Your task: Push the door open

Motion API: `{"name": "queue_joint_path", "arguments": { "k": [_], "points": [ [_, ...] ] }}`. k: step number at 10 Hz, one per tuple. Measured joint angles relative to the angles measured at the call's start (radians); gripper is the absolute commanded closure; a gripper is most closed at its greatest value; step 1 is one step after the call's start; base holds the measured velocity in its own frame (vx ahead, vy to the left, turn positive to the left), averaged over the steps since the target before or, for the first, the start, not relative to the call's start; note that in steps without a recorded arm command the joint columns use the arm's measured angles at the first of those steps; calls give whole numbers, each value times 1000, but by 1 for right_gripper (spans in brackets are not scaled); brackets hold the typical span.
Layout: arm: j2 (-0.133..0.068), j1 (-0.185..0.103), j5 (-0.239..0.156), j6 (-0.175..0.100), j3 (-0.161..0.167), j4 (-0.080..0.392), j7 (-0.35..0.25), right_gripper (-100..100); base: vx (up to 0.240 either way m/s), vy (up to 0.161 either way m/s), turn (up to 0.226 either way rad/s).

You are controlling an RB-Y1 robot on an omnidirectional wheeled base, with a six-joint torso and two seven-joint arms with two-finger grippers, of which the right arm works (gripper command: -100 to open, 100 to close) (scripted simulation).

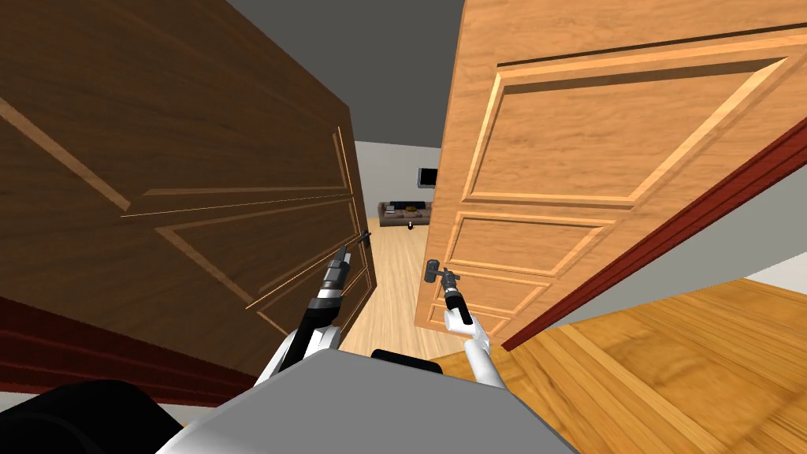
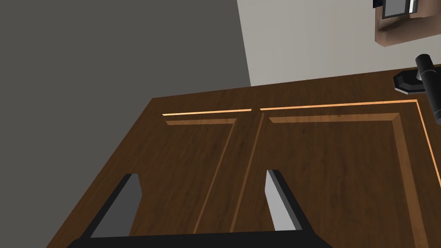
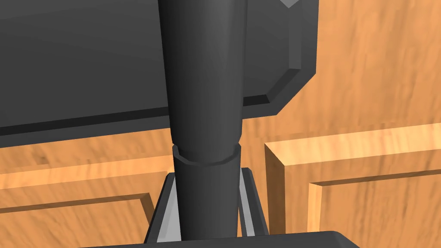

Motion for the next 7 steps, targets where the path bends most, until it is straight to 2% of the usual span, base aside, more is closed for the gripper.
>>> {"name": "queue_joint_path", "arguments": {
  "k": [1,3,7],
  "points": [
    [-2,0,-3,4,-10,0,0,100,139,85,-47],
    [5,-15,-7,1,-41,21,10,100,149,144,-119],
    [10,-13,-17,-6,-102,24,20,100,186,148,-103]
  ]
}}
